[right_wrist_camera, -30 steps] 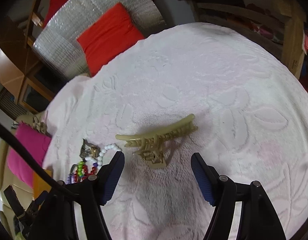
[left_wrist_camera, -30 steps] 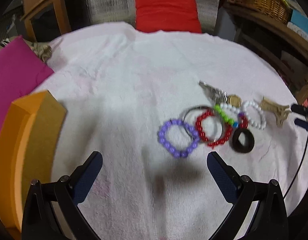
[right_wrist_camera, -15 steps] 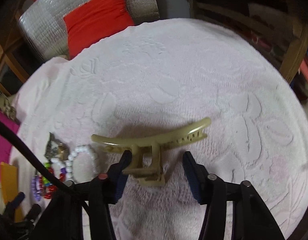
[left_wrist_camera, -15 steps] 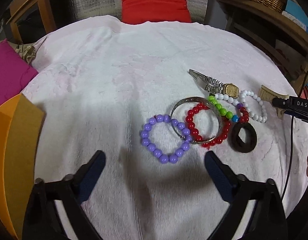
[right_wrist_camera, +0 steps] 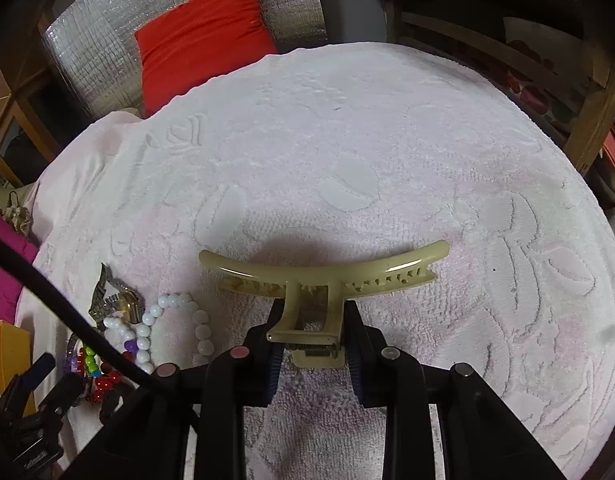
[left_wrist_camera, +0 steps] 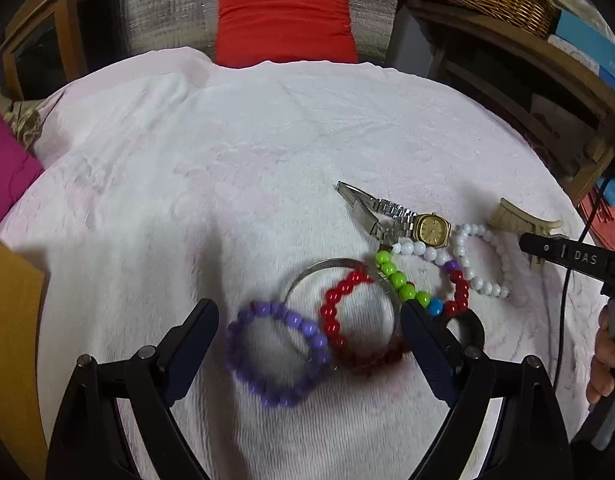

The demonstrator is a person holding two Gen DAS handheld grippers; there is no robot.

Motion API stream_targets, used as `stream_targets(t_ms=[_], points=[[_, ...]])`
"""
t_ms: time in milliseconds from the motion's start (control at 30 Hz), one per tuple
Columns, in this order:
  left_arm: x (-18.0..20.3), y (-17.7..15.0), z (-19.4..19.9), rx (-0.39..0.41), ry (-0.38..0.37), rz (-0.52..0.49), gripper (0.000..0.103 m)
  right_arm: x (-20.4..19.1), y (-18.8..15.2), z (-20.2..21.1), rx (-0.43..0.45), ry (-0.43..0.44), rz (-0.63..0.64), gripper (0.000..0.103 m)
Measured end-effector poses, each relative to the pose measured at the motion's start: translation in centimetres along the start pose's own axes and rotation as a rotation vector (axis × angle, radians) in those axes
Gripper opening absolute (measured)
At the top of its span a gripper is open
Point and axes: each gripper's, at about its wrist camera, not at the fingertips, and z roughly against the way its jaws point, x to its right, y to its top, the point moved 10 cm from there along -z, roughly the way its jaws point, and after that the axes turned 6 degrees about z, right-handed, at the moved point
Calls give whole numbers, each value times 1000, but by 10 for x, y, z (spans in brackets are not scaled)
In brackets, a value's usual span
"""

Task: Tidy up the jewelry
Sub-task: 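Grasp the silver bangle with the left tool while the right tool holds the clip, then carry clip and bangle into the orange box and release both tools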

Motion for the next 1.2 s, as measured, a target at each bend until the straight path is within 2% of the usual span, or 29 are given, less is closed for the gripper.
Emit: stream_targets(t_ms=[200, 467, 533, 600, 633, 733, 1000, 1200], points=[[4, -3, -4, -42, -19, -17, 92, 1, -1, 1, -8, 14, -9, 30], [11, -10, -4, -17, 5, -63, 92, -2, 0, -2, -7, 20, -14, 30], [10, -8, -5, -8, 4, -64, 86, -3, 0, -1, -6, 20, -15, 30], [7, -6, -7, 0, 27, -76, 63, -5, 0, 0, -3, 22, -14, 30], [6, -5, -9, 2, 43, -82, 63, -5, 0, 0, -1, 23, -14, 30], [3, -4, -8, 1, 27, -77, 63, -5, 1, 5, 9, 34, -24, 29], [-10, 4, 31, 81, 37, -53, 63, -20, 6, 28, 74, 59, -2, 29], [-33, 9, 88, 185, 66, 26, 63, -62, 7, 53, 148, 121, 62, 29]])
